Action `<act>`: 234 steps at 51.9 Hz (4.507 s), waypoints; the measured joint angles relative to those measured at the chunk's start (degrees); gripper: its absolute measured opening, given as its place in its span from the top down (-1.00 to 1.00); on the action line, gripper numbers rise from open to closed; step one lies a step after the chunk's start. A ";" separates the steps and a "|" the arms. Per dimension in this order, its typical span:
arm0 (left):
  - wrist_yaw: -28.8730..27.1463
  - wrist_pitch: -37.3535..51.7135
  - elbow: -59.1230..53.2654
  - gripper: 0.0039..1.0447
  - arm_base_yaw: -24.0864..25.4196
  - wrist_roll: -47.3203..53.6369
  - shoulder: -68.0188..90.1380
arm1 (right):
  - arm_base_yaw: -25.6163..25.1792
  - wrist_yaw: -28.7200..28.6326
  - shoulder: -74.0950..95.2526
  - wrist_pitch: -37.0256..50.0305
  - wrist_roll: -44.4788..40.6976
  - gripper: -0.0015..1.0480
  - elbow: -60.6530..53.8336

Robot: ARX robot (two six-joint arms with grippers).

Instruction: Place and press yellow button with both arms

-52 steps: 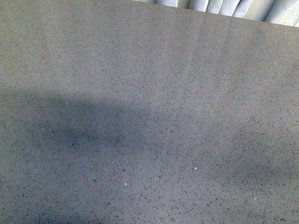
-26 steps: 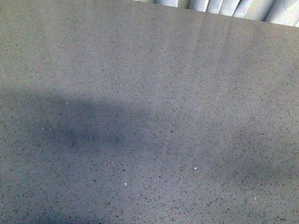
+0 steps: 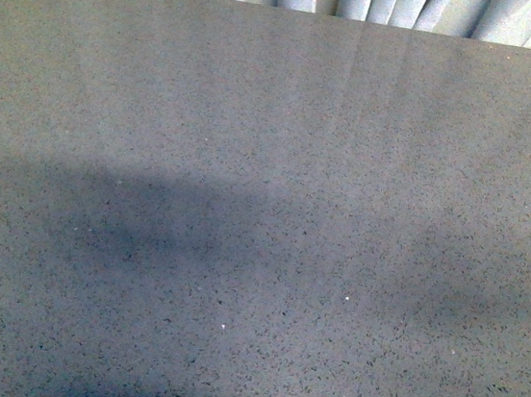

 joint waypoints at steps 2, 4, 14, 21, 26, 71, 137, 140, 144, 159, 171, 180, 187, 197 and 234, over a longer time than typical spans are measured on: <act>-0.07 0.07 0.00 -0.80 -0.04 0.02 0.07 | 0.00 0.02 0.00 0.00 0.00 -0.82 0.00; -0.09 0.15 0.00 -0.73 -0.09 0.00 0.11 | 0.00 0.00 0.00 0.00 0.00 -0.82 0.00; -0.11 0.44 0.00 -0.01 -0.13 -0.02 0.37 | 0.00 0.02 0.00 0.00 0.00 -0.82 0.00; -0.13 0.74 0.00 0.31 -0.20 0.02 0.57 | 0.00 0.02 0.00 0.00 0.00 -0.82 0.00; -0.13 0.70 0.00 0.32 -0.28 0.00 0.48 | 0.00 0.00 0.00 0.00 0.00 -0.82 0.00; -11.32 -8.94 8.76 0.33 -34.97 -7.96 -11.98 | 0.00 0.00 0.00 0.00 0.00 -0.82 0.00; -17.77 -0.52 8.61 -0.83 -54.86 -13.62 4.66 | 0.00 0.02 0.00 0.00 0.00 -0.82 0.00; -17.16 -1.36 8.52 -0.82 -54.12 -13.68 2.78 | 0.00 0.02 0.00 0.00 0.00 -0.82 0.00; -14.93 -4.50 8.50 -0.83 -51.23 -14.27 -2.73 | 0.00 0.02 0.00 0.00 0.00 -0.82 0.00; -3.15 -14.25 7.48 -0.83 -38.45 -16.13 -22.60 | 0.00 0.00 0.00 0.00 0.00 -0.82 0.00; -12.26 8.66 -6.08 -0.03 -33.27 -9.99 -32.28 | -4.26 -9.14 14.84 -20.24 2.19 -0.82 9.68; -8.04 5.14 -11.37 0.73 -29.03 -9.18 -40.37 | -0.24 -8.79 43.65 -7.37 -1.77 -0.82 20.35; -7.56 3.41 -13.49 0.98 -28.72 -8.98 -44.81 | 6.71 -7.52 59.19 2.56 -5.11 -0.82 25.09; -7.61 2.36 -16.87 0.98 -28.61 -8.96 -48.37 | 14.32 -5.60 77.33 10.88 -9.40 -0.82 34.23; -7.63 -20.57 -17.92 0.98 -28.61 -8.87 -74.20 | 30.56 -12.17 107.65 12.70 -17.07 0.34 59.06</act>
